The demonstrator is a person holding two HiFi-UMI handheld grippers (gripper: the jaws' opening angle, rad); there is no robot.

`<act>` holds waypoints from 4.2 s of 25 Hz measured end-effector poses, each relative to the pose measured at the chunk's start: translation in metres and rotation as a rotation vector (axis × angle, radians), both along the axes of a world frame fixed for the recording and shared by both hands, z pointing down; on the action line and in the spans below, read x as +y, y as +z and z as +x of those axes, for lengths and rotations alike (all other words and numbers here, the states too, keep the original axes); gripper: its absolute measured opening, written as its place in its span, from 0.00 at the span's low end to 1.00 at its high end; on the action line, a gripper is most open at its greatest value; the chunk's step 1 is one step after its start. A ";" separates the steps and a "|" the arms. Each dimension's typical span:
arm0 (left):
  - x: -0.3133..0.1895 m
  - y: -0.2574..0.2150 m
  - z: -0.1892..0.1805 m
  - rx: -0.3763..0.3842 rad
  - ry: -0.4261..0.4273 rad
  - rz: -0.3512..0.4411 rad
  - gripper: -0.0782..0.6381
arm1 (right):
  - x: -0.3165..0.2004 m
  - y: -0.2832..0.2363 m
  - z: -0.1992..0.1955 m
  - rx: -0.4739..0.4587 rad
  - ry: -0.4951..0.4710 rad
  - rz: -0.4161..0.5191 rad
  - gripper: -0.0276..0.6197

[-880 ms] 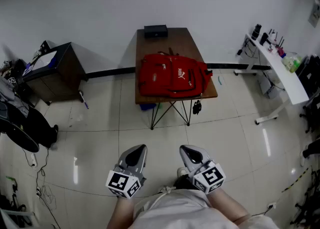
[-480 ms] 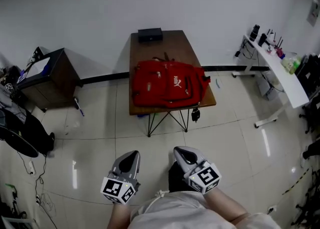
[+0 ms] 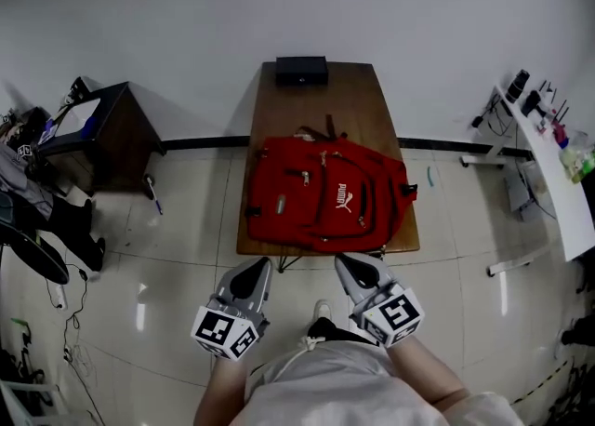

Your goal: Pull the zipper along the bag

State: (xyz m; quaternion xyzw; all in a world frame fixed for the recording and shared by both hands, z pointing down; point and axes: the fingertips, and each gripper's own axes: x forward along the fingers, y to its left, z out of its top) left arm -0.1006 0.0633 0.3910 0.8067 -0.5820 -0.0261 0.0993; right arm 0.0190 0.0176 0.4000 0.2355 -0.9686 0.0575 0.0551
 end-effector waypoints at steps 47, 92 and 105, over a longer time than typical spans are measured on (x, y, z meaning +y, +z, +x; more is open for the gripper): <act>-0.321 0.154 0.000 -0.116 0.254 -0.531 0.12 | -0.305 0.156 -0.108 0.650 -0.658 -0.197 0.45; -0.323 0.161 0.019 -0.188 0.317 -0.516 0.12 | -0.266 0.157 -0.075 0.766 -0.660 -0.052 0.05; -0.324 0.164 0.020 -0.224 0.352 -0.505 0.12 | -0.229 0.171 -0.061 0.762 -0.501 -0.187 0.05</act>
